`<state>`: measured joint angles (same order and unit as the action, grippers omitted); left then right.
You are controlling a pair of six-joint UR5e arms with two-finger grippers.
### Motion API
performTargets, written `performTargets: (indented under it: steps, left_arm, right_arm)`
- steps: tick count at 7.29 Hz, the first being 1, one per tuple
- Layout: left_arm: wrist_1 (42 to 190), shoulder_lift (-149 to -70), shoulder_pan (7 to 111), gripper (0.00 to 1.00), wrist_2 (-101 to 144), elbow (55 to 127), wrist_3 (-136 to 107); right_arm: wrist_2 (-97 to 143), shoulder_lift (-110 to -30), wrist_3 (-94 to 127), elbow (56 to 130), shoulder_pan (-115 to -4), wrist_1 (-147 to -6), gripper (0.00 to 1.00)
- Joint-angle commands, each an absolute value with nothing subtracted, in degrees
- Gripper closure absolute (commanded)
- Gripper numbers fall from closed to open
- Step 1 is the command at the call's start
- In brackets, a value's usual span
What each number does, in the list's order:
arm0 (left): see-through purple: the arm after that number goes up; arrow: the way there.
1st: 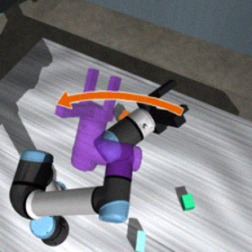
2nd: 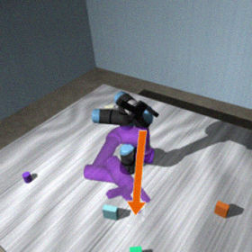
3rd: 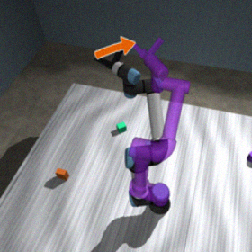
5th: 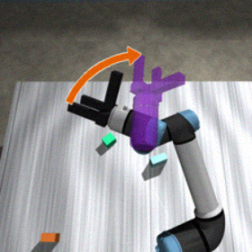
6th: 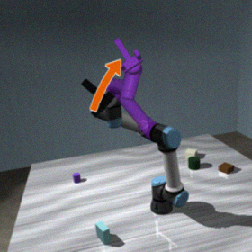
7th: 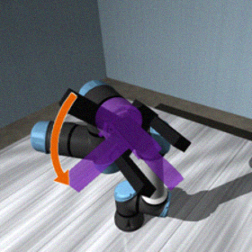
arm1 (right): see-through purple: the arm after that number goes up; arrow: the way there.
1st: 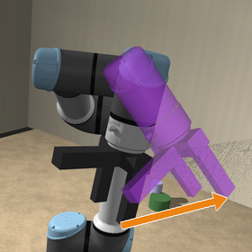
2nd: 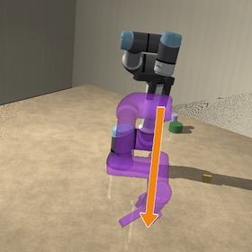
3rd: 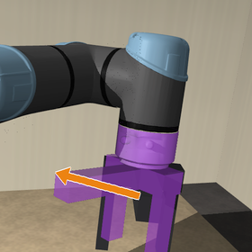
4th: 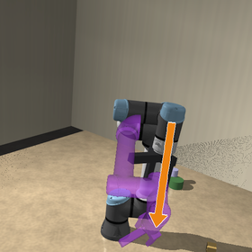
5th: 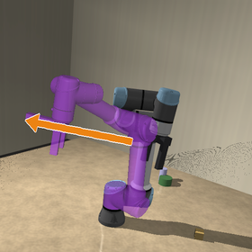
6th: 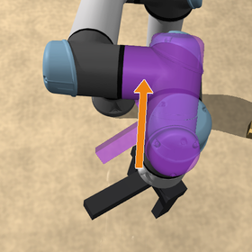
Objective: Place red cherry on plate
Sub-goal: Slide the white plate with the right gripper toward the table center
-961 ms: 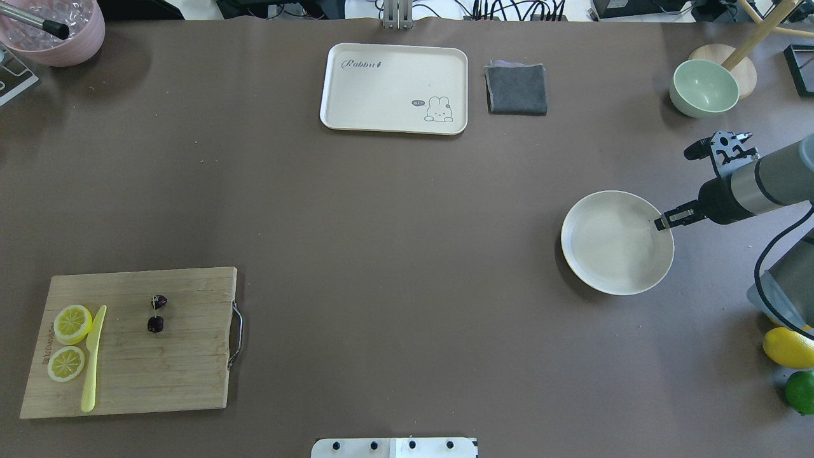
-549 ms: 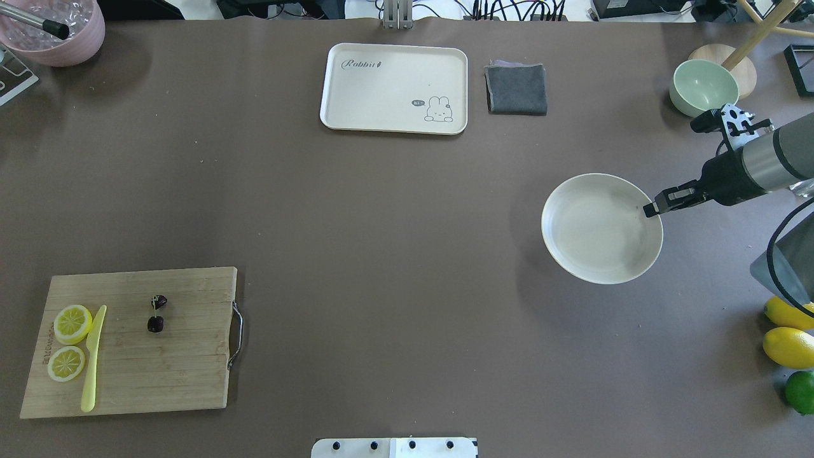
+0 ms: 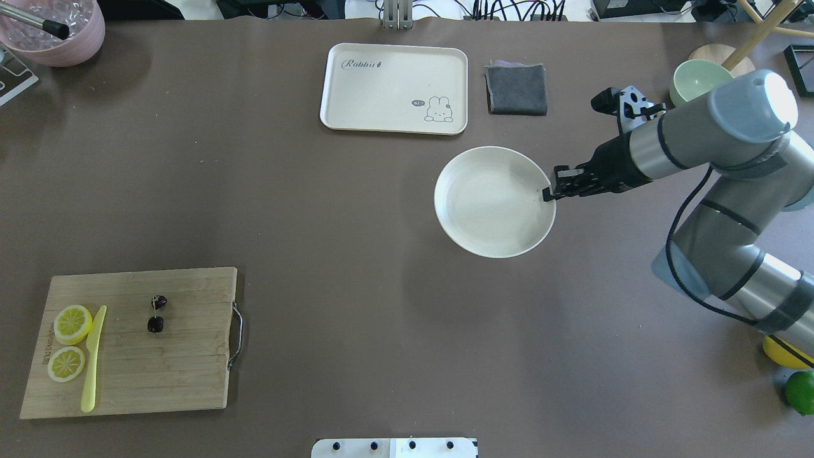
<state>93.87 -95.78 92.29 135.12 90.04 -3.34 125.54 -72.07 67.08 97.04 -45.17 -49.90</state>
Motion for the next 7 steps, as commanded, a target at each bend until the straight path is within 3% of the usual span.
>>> performTargets:
  steps: [1, 4, 7]
  left_arm:
    - [93.9, -95.7, 92.3, 0.02, 135.1, 90.1, -3.3]
    - [93.9, -95.7, 92.3, 0.02, 135.1, 89.7, -3.3]
    - [93.9, -95.8, 92.2, 0.02, 135.1, 89.5, -3.3]
  right_arm:
    - [113.4, -63.5, 74.0, 96.9, -35.9, -59.2, 1.00]
    - [107.9, -57.8, 76.5, 91.7, -32.3, -62.0, 1.00]
    - [107.8, -57.1, 76.2, 89.0, -31.4, -61.7, 1.00]
